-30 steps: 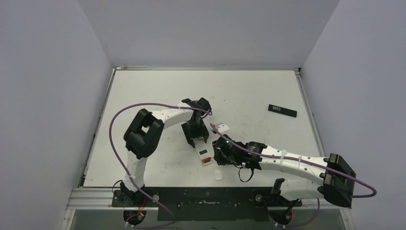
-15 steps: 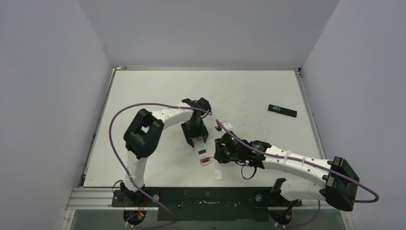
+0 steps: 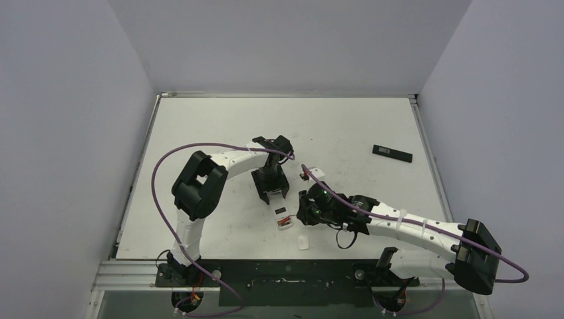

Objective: Unload the batteries from the remote control
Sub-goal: Unload the battery from the remote control.

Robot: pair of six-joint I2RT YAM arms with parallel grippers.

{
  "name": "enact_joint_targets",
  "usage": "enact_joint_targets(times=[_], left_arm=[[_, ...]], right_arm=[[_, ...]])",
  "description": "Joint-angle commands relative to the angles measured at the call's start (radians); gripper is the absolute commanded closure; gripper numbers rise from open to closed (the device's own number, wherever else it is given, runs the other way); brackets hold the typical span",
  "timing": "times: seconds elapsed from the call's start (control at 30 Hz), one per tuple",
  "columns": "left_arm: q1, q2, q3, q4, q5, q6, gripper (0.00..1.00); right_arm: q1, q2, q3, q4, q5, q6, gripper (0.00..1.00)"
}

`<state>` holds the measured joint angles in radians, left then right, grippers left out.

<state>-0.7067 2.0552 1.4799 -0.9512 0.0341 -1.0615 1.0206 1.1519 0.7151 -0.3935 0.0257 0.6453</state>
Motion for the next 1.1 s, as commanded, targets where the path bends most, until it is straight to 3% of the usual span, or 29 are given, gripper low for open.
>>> enact_joint_targets(times=[0.0,0.43,0.73,1.07], left_arm=[[0.004,0.005,-0.018,0.055,-0.046,-0.025,1.00],[0.004,0.008,-0.017,0.055,-0.043,-0.025,1.00],[0.005,0.010,-0.020,0.059,-0.040,-0.024,1.00],[0.005,0.008,-0.021,0.054,-0.042,-0.025,1.00]], right_arm=[[0.005,0.003,0.038,0.068,-0.029,0.015,0.95],[0.038,0.093,0.152,-0.072,0.056,-0.052,0.95],[0.039,0.035,0.153,-0.082,0.080,-0.051,0.95],[0.040,0.042,0.140,-0.074,0.000,-0.053,0.95]])
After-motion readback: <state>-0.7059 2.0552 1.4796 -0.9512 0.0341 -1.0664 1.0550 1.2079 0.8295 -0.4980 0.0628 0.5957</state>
